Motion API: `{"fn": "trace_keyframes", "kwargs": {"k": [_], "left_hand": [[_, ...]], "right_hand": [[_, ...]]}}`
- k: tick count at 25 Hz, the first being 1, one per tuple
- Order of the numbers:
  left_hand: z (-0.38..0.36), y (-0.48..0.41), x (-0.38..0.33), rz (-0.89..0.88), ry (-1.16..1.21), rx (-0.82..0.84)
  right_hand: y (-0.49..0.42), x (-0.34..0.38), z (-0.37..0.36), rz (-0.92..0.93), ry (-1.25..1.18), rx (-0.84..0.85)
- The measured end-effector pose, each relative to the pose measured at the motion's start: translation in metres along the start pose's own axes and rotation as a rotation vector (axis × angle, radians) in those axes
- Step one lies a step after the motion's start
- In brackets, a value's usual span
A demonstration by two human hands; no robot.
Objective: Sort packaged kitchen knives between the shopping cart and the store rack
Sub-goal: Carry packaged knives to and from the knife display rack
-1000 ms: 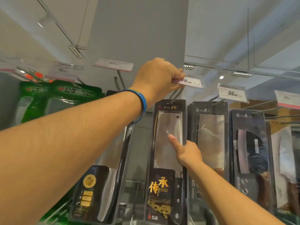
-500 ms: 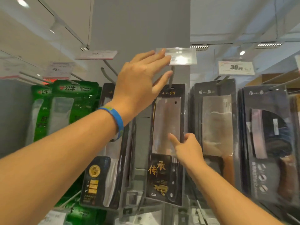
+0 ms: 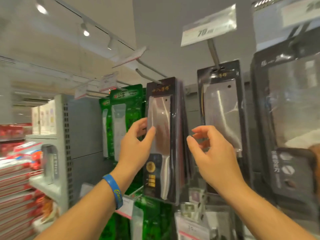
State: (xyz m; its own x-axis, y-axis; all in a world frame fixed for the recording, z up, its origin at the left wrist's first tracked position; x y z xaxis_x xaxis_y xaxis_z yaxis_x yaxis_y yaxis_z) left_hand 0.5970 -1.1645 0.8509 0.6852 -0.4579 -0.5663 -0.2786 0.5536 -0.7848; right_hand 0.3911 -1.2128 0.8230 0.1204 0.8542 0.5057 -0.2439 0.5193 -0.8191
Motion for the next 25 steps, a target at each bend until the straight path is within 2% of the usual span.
{"fn": "trace_keyframes", "kwargs": {"k": [5,9,16,18,21,25], "left_hand": [[0.011,-0.006,0.028,0.218,-0.081,0.063],[0.004,-0.015,0.042,0.282,-0.028,0.112],[-0.01,-0.044,0.054,0.197,0.154,0.06],[-0.019,-0.046,0.062,0.186,0.173,0.004],[-0.033,-0.049,0.063,0.208,0.174,-0.069],[-0.045,-0.044,0.046,0.185,0.227,-0.083]], "right_hand": [[-0.012,-0.013,-0.043,-0.12,0.028,0.199],[-0.032,-0.026,-0.059,-0.197,-0.002,0.152],[-0.063,-0.028,-0.073,-0.211,-0.06,0.011],[-0.057,-0.028,-0.08,-0.162,-0.01,-0.018],[-0.053,-0.029,-0.079,-0.086,0.045,0.035],[-0.071,-0.029,-0.075,-0.123,-0.135,0.119]]}}
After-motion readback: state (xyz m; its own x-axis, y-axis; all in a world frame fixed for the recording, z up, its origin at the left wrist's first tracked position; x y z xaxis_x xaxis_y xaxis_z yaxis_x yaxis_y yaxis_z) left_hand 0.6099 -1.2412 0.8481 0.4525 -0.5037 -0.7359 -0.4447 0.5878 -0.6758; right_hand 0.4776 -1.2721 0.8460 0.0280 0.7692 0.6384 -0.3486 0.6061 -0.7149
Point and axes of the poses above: each hand's wrist, its own y-axis away from the middle knuckle, its own z-axis out of the back of the hand, x = y × z, the point moved 1 cm from there along -y, towards the middle knuckle, and after that the axes turned 10 degrees about x, right-handed, at the moved point
